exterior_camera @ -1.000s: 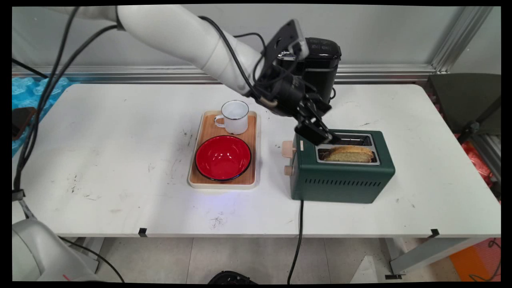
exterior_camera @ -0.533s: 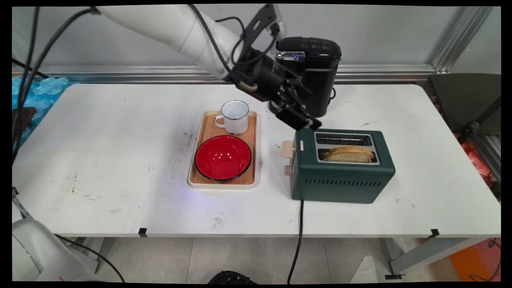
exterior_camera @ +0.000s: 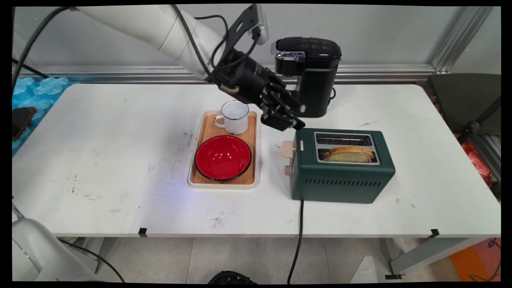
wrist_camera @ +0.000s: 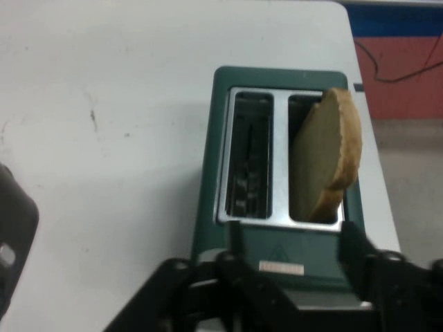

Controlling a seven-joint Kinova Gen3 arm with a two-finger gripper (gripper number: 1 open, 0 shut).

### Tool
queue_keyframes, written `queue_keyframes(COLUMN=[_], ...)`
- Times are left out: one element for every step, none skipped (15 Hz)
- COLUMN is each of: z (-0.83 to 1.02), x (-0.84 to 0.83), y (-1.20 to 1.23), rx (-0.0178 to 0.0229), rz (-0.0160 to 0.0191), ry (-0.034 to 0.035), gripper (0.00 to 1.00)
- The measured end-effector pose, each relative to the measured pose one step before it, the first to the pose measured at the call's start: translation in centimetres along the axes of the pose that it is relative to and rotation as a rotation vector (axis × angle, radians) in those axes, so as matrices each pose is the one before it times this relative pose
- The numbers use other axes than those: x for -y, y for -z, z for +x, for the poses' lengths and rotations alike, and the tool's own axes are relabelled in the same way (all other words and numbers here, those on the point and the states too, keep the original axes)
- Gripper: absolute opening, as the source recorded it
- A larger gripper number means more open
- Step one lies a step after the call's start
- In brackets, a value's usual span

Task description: Press the toaster switch

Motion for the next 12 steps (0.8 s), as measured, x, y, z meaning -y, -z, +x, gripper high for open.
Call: queue_keyframes(z=[-0.178,-0.104,-0.060,-0.064,-0.040,-0.041,-0.017,-0.025,-0.021,-0.021,-0.020,-0.013], x=[-0.042,-0.005,0.001,0.019,0.008,0.037,0.017,0.009,0.006,-0.001,-0.009,-0.005], y=[0.182,0.104,0.052,0.056,0.032,0.020,0.012,-0.026,-0.061,-0.084,-0.109,-0.083], rx=[0.00728,0.00527,0.00378,0.00529,0.00398,0.00649,0.00462,0.00861,0.01003,0.00932,0.00752,0.00457], rz=[0.00228,0.00246,0.00150,0.00234,0.00138,0.00132,0.00040,-0.00101,-0.00119,-0.00099,-0.00079,-0.00022], ry=[-0.00581,-0.00487,-0.00427,-0.00739,-0.00503,-0.00856,-0.00578,-0.00900,-0.00887,-0.00784,-0.00559,-0.00399], gripper=[0.00,0.00,0.00,0.00,0.00,0.00,0.00,0.00,0.00,0.00,0.00,0.00])
